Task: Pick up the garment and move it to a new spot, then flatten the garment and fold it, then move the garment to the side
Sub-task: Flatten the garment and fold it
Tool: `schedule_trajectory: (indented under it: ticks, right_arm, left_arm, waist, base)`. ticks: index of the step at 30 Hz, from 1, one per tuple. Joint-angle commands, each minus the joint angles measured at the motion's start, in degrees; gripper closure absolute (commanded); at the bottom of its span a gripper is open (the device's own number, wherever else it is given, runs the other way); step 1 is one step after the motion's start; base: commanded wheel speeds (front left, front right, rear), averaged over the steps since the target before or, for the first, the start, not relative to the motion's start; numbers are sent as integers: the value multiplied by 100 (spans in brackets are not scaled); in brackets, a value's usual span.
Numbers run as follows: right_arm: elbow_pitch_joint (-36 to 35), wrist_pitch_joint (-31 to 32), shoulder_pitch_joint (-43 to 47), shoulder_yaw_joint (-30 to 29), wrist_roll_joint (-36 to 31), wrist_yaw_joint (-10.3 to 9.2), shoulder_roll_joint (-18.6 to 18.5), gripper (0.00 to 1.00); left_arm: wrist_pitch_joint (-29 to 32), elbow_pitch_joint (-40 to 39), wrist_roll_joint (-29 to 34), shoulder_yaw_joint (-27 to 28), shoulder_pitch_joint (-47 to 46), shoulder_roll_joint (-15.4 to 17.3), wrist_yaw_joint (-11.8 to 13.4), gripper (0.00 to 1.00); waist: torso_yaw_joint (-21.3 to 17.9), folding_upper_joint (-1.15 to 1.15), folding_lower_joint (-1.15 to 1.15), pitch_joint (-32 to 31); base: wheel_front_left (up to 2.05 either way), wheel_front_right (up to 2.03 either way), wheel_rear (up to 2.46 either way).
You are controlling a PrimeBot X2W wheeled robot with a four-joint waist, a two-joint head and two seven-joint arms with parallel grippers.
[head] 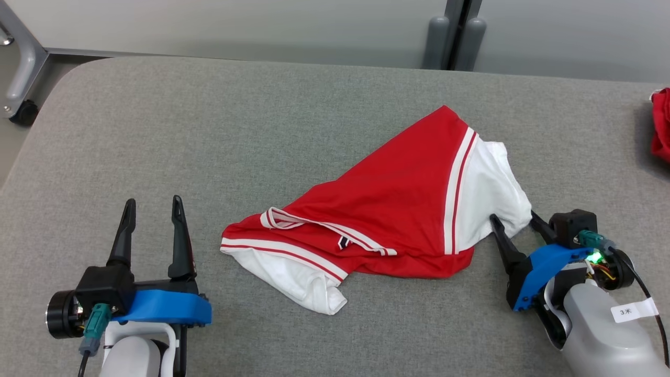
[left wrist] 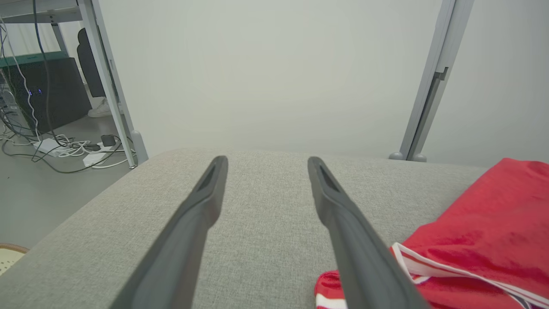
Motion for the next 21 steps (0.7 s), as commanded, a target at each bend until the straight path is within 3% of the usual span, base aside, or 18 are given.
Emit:
schedule_trajectory:
  ticks: [1,2,3,9,21]
  right_arm:
    - [65,-31,-112,31,102,2,36,14]
    - [88,-36,-147,40,121,2,36,89]
    - [93,-43,-180,44,156,2,28,100]
    - [-289,-50,-153,-50,297,2,-110,100]
    - [-2149,-52,559,-910,444,2,-688,100]
  left_arm:
    - [-25,2,52,10,-95,-4,-9,0]
    - [-25,11,54,15,-101,-11,-14,0]
    - [-25,18,49,22,-111,-18,-16,0]
    - [-25,50,86,109,-39,-17,-23,0]
    - [-25,24,99,243,184,11,-40,0]
  waist:
    - [41,0,0,44]
    - [48,0,0,50]
    - [51,0,0,53]
    - [-23,0,0,-40]
    - [-263,0,0,-367]
  base:
    - [0,0,0]
    - [0,0,0]
    - [0,0,0]
    - [0,0,0]
    - [0,0,0]
